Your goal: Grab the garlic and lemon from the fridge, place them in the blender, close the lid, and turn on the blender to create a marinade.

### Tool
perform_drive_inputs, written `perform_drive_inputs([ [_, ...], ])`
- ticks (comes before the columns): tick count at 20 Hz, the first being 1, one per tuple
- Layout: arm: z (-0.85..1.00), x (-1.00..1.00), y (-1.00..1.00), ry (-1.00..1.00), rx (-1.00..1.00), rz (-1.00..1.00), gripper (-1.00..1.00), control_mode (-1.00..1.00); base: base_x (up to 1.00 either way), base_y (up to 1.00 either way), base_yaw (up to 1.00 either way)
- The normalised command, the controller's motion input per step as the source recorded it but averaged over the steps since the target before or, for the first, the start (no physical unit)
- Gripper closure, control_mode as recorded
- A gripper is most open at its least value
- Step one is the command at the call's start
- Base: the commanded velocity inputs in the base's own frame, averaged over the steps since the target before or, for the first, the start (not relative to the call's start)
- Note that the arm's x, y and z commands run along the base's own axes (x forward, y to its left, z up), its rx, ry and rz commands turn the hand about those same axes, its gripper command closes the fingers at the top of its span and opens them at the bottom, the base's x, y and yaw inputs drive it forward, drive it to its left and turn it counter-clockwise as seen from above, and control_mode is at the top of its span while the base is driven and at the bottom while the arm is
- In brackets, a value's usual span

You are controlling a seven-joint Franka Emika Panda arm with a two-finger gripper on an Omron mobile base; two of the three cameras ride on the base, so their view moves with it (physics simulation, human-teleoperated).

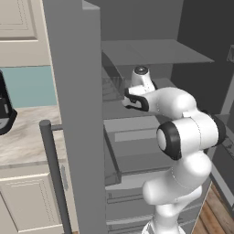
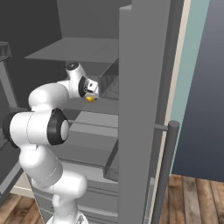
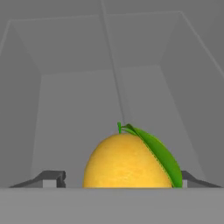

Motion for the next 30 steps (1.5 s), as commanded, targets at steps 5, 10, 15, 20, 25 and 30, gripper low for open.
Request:
perform_drive_inputs([
  [5, -0.24, 0.00, 0.00, -0.02, -0.02, 0.00, 1.00, -1.00, 0.00, 0.00, 0.00],
  [10, -0.04, -0.32, 0.00, -0.01, 0.00, 0.00, 1.00, -1.00, 0.00, 0.00, 0.00],
  [15, 0.00, -0.80, 0.00, -0.14, 0.00, 0.00, 1.00, -1.00, 0.00, 0.00, 0.00],
  [20, 0.08, -1.00, 0.00, -0.28, 0.00, 0.00, 1.00, -1.00, 0.00, 0.00, 0.00],
  [25, 0.31, -1.00, 0.01, -0.22, 0.00, 0.00, 1.00, -1.00, 0.00, 0.00, 0.00],
  [30, 0.51, -1.00, 0.10, -0.01, 0.00, 0.00, 1.00, -1.00, 0.00, 0.00, 0.00],
])
